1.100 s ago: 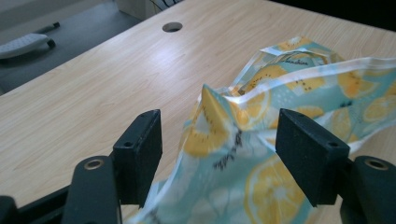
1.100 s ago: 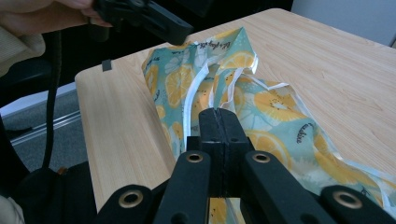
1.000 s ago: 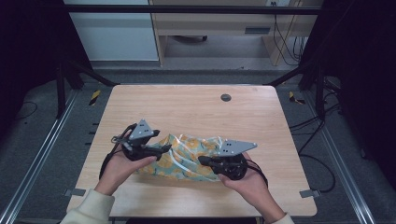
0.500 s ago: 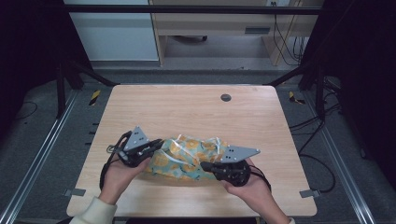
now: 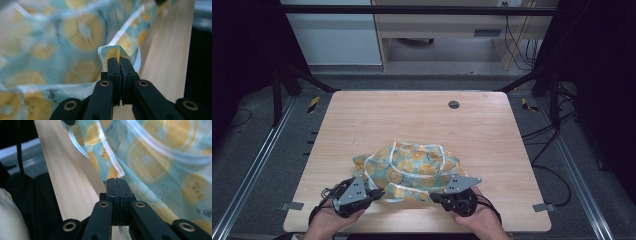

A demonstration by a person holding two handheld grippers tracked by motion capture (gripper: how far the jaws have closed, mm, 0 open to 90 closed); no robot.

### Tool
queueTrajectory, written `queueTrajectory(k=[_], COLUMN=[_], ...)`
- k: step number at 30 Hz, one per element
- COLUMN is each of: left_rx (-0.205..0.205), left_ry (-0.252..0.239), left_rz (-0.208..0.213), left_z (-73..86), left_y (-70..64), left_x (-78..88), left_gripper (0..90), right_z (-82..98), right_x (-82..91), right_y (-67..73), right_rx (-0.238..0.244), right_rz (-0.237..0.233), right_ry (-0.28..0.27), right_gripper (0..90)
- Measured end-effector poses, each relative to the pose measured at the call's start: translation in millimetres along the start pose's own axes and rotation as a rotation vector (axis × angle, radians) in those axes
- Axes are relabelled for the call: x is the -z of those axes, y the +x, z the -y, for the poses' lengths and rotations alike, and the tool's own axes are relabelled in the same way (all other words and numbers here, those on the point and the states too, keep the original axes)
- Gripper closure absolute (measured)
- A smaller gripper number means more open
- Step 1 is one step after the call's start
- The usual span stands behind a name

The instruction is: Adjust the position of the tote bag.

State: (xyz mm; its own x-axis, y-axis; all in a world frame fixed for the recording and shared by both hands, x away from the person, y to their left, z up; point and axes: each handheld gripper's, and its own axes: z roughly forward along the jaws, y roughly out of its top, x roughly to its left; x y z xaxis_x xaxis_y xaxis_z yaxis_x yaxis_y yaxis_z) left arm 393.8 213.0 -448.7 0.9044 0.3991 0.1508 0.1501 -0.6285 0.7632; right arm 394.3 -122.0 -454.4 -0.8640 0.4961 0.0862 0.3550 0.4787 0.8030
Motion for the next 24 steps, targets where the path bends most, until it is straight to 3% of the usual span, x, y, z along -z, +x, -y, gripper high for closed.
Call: queueTrajectory(k=[3,10,17,24], left_rx=[-0.019,-0.026,-0.027,-0.027], left_ry=[0.112,0.150,0.144,0.139], left_rz=[0.010,-0.007,-0.025,-0.029], left_z=[5.5,6.8,6.2,5.7], left_y=[-1.7,-3.0,-2.9,-2.0], left_x=[-13.2,-18.0,-15.8,-13.4], left_gripper=[89.3,89.0,89.0,89.1], right_z=[1.1,-28.4,-68.3,-80.1], right_x=[0.0,6.3,-8.6,-36.8], right_y=[-1.5,-2.6,-6.4,-3.7], right_rx=[0.000,0.056,0.136,0.195], right_rz=[-0.001,0.021,0.039,0.035], right_ry=[0.018,-0.003,-0.013,0.017], right_gripper=[80.7,57.4,56.9,59.8])
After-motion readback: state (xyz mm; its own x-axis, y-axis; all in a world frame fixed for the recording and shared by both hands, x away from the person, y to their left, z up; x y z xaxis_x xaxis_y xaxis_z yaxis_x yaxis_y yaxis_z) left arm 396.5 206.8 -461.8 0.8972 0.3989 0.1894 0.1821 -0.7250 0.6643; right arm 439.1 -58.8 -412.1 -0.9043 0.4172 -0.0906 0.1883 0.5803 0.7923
